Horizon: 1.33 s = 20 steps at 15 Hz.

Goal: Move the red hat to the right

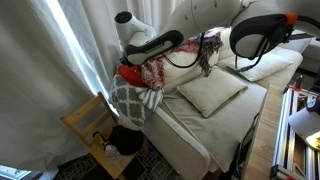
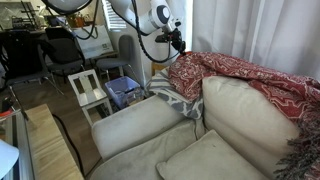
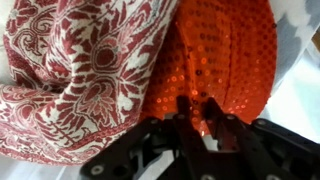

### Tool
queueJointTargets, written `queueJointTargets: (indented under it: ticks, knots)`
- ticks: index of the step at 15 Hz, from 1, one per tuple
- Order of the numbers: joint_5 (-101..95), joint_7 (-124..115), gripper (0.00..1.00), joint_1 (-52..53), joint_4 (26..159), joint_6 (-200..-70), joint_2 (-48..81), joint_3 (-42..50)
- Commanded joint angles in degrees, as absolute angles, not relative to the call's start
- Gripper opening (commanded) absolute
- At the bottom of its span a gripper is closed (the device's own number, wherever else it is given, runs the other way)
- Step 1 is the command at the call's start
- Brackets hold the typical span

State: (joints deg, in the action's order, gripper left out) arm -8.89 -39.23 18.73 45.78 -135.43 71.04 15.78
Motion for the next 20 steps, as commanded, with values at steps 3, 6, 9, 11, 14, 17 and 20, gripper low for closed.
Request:
queueJointTargets:
  ticks: [3, 6, 9, 11, 14, 17, 20]
  knots:
    - [-9.52, -40.84, 0.00, 19.35, 40.25, -127.79, 72.34, 16.20]
    - [-9.02, -40.24, 0.01, 19.04, 39.48, -125.84, 71.91, 15.58]
    - [-6.88, -38.25, 0.01, 18.62, 39.63, -126.90, 69.14, 12.80]
    - [-4.45, -36.67, 0.01, 17.69, 39.03, -127.79, 67.14, 9.87]
    - [-4.06, -36.47, 0.01, 17.09, 37.24, -130.60, 64.57, 9.72]
    - [-6.91, -36.09, 0.01, 16.21, 36.60, -132.22, 61.95, 12.94]
    - [-9.65, -36.37, 0.01, 14.24, 37.39, -131.60, 59.56, 17.31]
